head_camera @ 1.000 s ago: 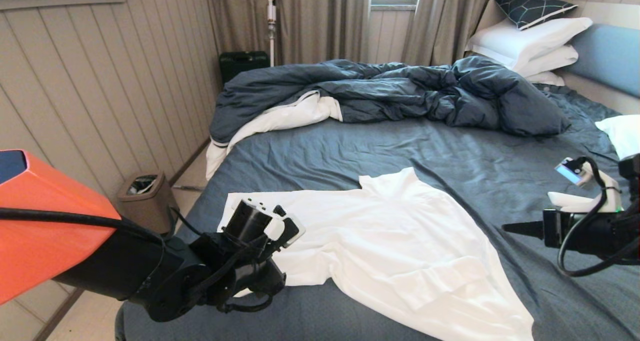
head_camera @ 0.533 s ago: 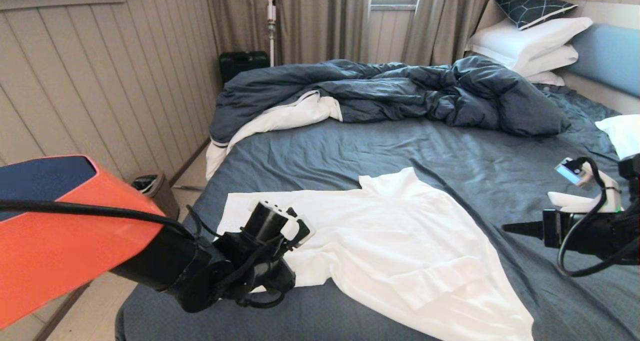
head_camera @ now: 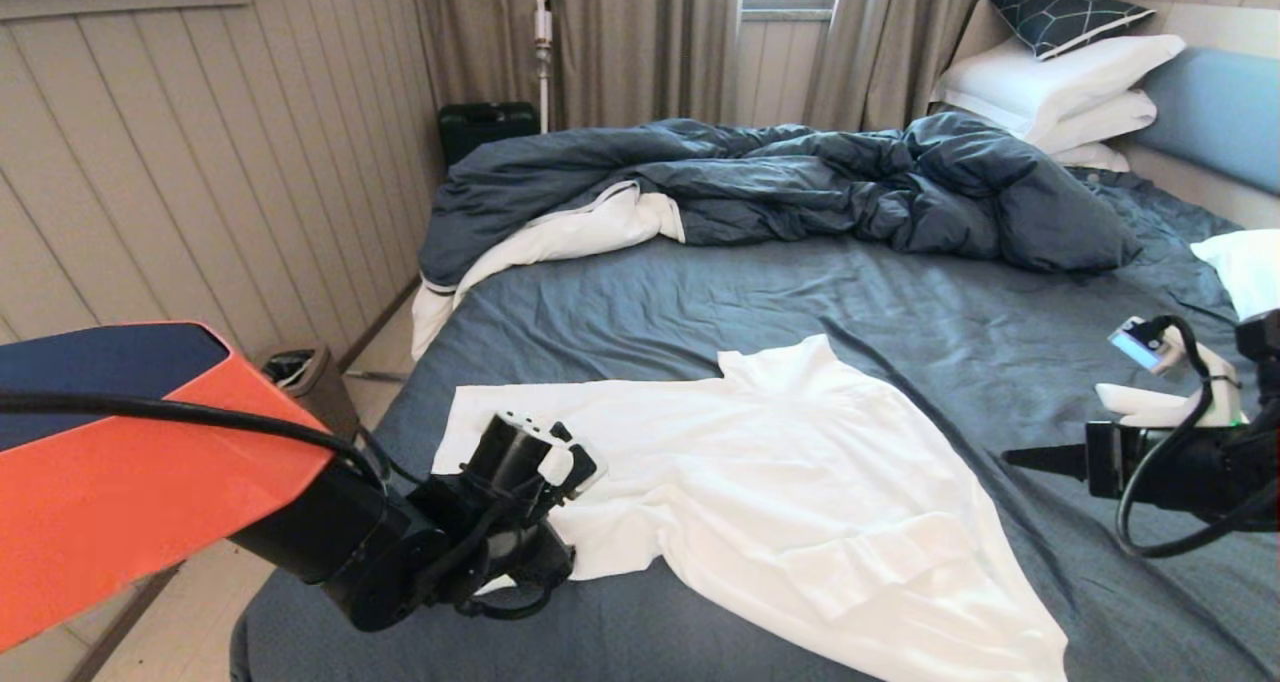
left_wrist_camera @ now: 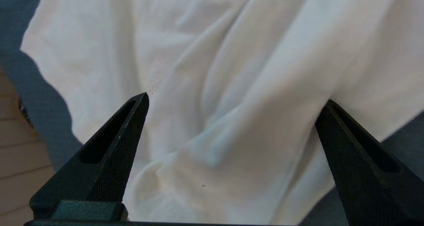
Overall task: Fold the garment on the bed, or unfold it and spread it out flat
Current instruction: Fold the white T-shirt
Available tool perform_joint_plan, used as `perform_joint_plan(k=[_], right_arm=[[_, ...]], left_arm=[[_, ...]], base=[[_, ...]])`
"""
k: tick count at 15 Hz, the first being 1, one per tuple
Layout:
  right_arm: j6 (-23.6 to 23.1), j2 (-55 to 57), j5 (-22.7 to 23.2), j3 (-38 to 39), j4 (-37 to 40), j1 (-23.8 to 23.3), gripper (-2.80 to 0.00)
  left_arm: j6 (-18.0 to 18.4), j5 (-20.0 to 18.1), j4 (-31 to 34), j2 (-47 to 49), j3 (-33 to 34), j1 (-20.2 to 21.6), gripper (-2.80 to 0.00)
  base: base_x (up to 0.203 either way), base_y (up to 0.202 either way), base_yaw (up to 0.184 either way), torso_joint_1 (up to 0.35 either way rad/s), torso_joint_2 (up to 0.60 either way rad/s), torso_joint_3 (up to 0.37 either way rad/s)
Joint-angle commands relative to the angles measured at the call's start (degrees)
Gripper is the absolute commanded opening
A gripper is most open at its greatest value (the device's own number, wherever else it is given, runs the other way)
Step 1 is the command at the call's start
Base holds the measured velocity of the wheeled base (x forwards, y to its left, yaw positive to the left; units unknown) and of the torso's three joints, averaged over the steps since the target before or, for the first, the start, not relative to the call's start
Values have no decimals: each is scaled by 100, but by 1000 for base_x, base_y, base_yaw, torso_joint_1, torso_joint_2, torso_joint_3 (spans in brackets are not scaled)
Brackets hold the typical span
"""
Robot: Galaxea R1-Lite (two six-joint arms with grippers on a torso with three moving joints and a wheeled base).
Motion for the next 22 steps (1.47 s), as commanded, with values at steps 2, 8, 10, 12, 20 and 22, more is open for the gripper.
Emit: perform_joint_plan(k=[2,8,10,12,20,22], right_arm=[[-11,-5,27,27,-8,-3,-280],[-11,-3,27,177,-319,6,-280],[-11,-5,27,177,-334,6,-280],[-11,-5,27,177,-334,6,-280],[-11,-25,27,212,-325,23,-280],[-19,-66,27,265,-333,50,-280]], left_arm=[[18,27,-28,-98,15,86,0],[50,18,-56,-2,-148,395,0],[61,13,-52,83,-452,530,0],[107,10,-12,205,-810,669,0],[196,4,-34,-220,-400,776,0],[194,-10,30,-575,-312,750,0]], base=[[0,0,0,0,0,0],[0,0,0,0,0,0],[0,0,0,0,0,0],[0,0,0,0,0,0],[0,0,0,0,0,0],[0,0,0,0,0,0]])
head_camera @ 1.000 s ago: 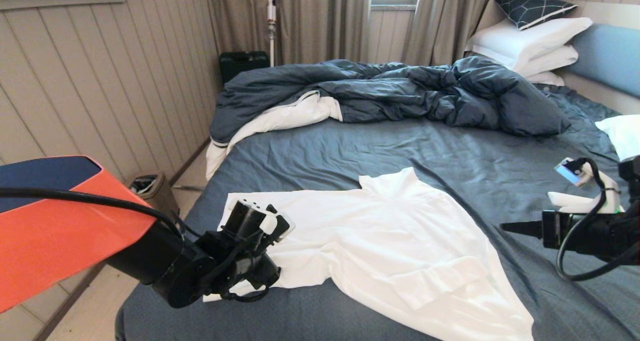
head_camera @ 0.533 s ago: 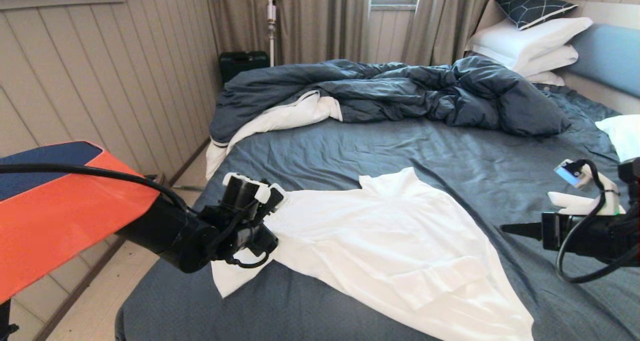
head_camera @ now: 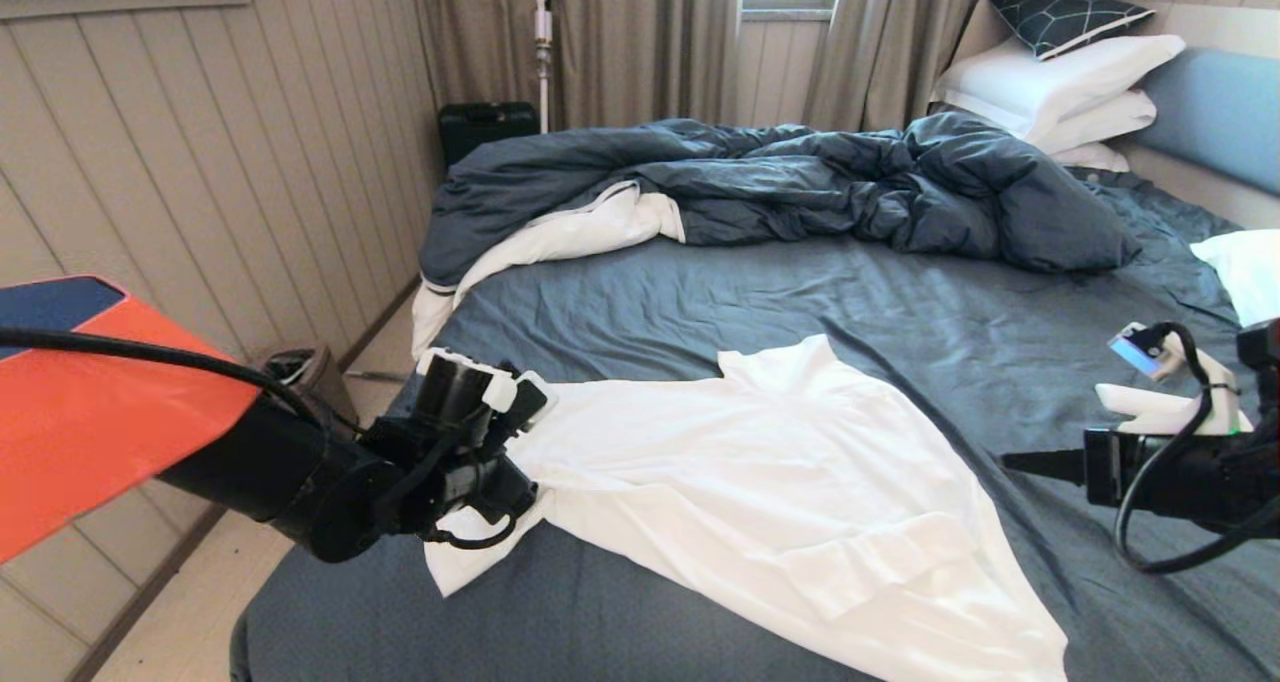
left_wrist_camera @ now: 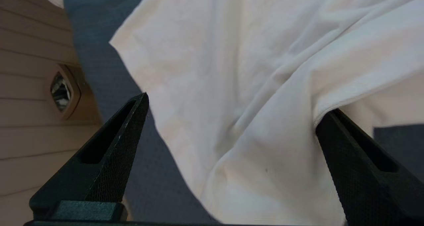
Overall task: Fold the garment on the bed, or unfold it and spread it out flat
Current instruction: Fold the white T-shirt
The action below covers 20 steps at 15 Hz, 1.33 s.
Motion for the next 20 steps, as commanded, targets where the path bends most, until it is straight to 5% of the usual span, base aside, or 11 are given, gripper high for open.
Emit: perform_joint_plan(k=[1,6,20], right_arm=[[-8,-28,21,26,-8,13,-280],[-44,-45,21,70,-8,22,-280],[-104,50,56,61,-8,13,-280]], left_arm=[[13,3,35,-411,81,-43,0],[-12,9,248,-744,842,-146,0],[-40,-113,240,-705,531,-213,0]], base=[[0,0,0,0,0,0],[0,0,0,0,0,0],[0,0,0,0,0,0]])
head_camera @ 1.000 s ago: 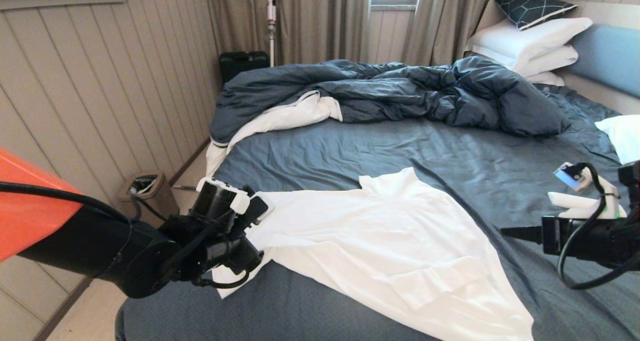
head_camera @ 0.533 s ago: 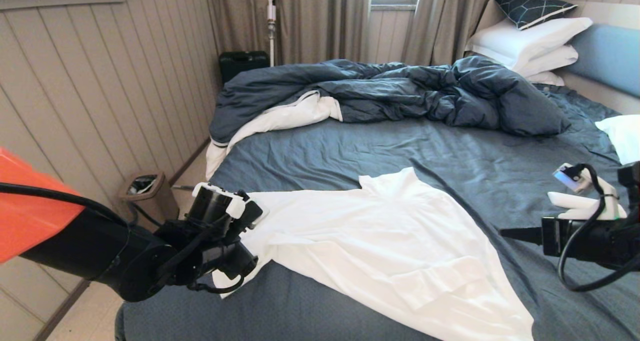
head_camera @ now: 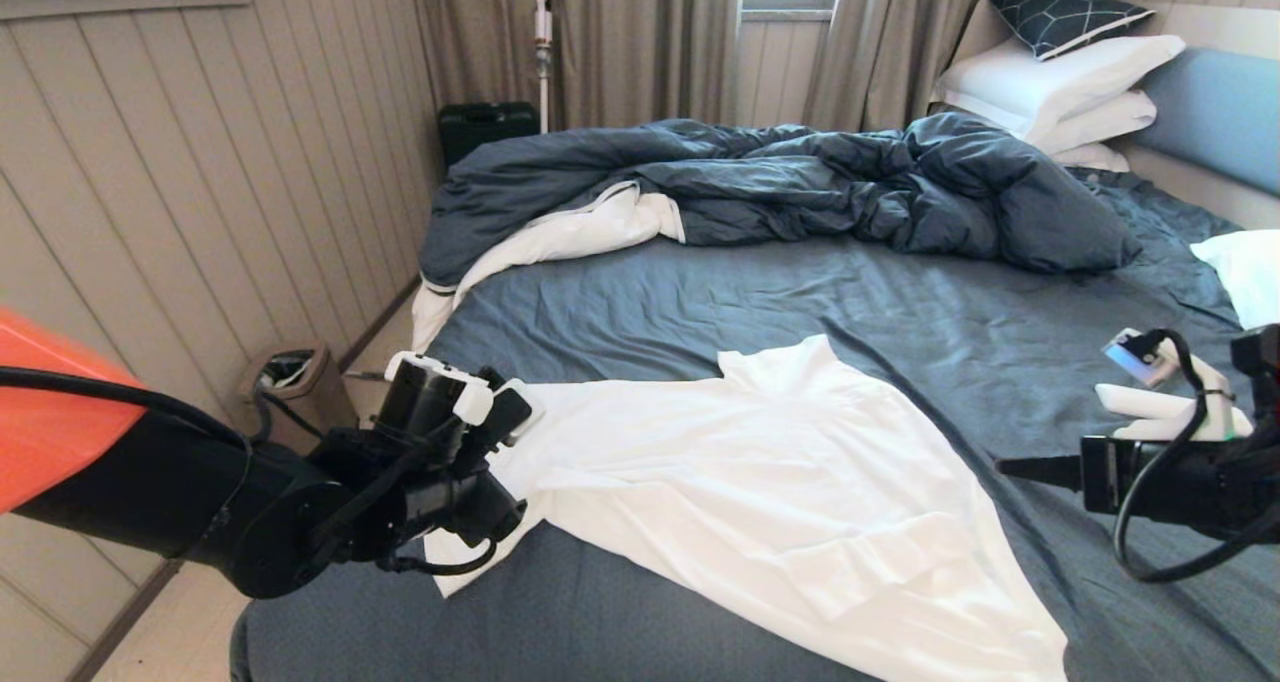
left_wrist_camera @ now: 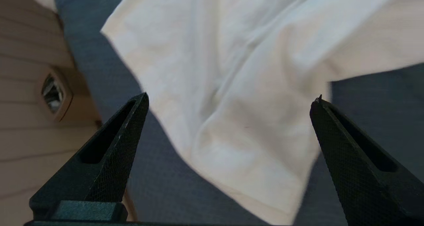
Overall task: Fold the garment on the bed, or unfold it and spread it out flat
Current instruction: Fold the white T-shirt
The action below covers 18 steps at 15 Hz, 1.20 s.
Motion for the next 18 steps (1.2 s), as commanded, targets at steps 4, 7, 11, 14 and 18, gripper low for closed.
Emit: perform_joint_plan(k=[4,7,11,14,18], right_arm=[[-6,17,19,10,-5,0,-280],[-6,17,19,10,-5,3,-280],[-6,17,19,10,-5,0,-280],[-6,17,19,10,-5,0,-280],[3,17,27,10,-14,0,-280]], left_arm=[[-9,-34,-42,134,-62,-220,0],[-1,-41,-50,254,-272,-253,0],[26,1,-188,805,-641,-225,0],[128,2,-178,961,-1070,58,0],[248,-3,-85,1173,-1476,345,0]], base=[[0,0,0,0,0,0],[0,0,0,0,0,0],[0,0,0,0,0,0],[0,0,0,0,0,0],[0,0,0,0,0,0]])
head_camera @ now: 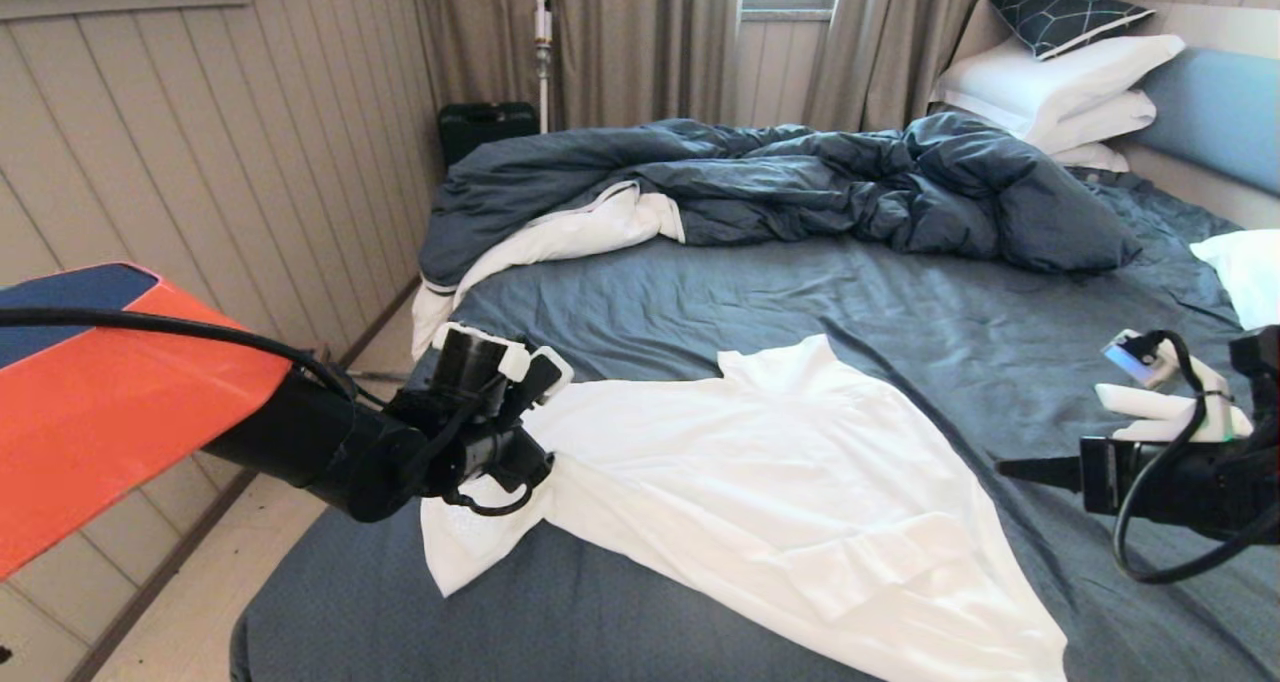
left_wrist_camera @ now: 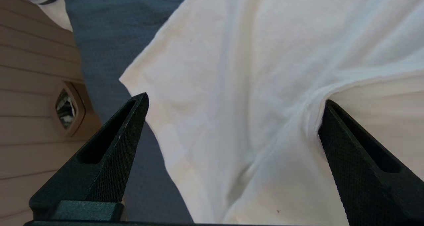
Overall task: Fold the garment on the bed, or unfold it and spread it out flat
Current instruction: Fold the white T-shirt
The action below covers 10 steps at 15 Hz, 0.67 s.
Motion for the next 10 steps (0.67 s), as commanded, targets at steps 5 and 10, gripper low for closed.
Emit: perform_joint_plan(k=[5,10], right_arm=[[1,6,27,-1,-11,2,-280],[-7,-3,27,-1,-9,2,-280]], left_arm=[[216,-20,281,672,-1018,182,0],[330,-32,547,983,-1333,184,0]], base=[[0,0,0,0,0,0],[0,0,0,0,0,0]])
